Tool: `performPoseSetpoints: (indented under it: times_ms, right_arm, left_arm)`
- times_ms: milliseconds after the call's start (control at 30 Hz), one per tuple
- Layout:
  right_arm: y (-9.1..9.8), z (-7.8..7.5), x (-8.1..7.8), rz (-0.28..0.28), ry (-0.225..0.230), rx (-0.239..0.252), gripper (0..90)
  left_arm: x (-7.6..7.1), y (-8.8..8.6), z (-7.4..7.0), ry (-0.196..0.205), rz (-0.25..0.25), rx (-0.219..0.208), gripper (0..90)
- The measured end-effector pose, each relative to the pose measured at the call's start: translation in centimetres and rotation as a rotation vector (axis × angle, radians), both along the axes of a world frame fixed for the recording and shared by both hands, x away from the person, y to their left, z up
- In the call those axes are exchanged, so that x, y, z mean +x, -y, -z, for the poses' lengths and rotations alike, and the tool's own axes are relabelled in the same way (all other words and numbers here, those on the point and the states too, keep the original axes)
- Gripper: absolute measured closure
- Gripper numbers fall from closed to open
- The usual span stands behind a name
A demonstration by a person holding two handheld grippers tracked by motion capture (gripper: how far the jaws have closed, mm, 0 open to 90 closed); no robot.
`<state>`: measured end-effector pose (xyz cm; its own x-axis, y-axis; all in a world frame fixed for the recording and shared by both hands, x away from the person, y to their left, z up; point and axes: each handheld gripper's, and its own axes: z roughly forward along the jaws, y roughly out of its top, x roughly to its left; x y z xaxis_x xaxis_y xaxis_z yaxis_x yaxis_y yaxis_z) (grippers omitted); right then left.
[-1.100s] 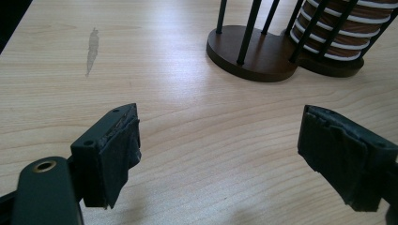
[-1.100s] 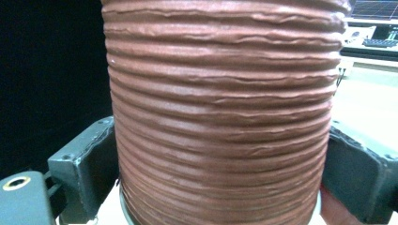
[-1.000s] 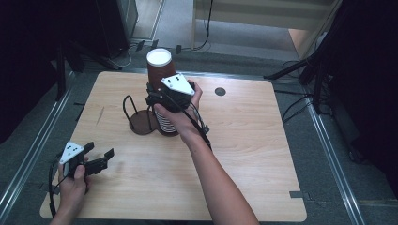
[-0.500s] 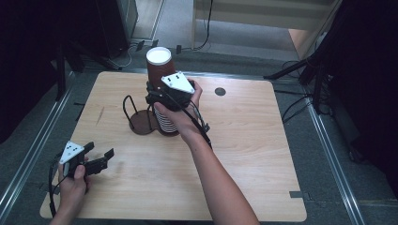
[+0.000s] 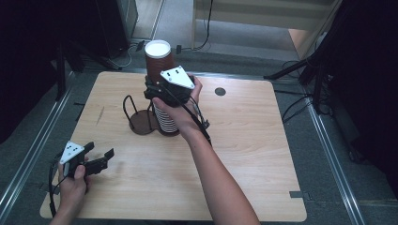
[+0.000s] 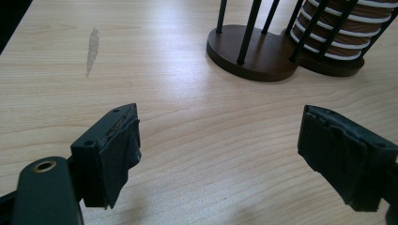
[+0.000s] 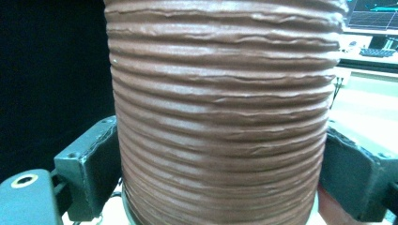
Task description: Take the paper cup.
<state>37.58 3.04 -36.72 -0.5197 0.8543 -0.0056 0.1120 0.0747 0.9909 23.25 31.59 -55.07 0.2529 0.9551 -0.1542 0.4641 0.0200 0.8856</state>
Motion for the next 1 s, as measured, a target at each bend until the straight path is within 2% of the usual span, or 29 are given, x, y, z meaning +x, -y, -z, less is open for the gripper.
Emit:
performPoseSetpoints:
  times_ms: [167,533,767,1000]
  right_arm:
    - [-0.1,-0.6,0.0,0.005,0.000,0.013,9.5]
    - [-0.2,-2.3,-0.3,0.018,0.048,0.001,9.5]
    - [-0.1,-3.6,-0.6,0.017,0.057,0.023,9.5]
    - [0.2,-5.1,-1.1,0.013,0.092,0.033,9.5]
  left_arm:
    - [0.0,0.0,0.0,0.000,-0.001,-0.001,14.4]
    - [0.0,0.1,0.0,0.002,-0.004,0.000,14.4]
    - [0.0,0.1,0.0,0.002,-0.004,0.000,14.4]
    - [0.0,0.1,0.0,0.003,-0.003,0.002,14.4]
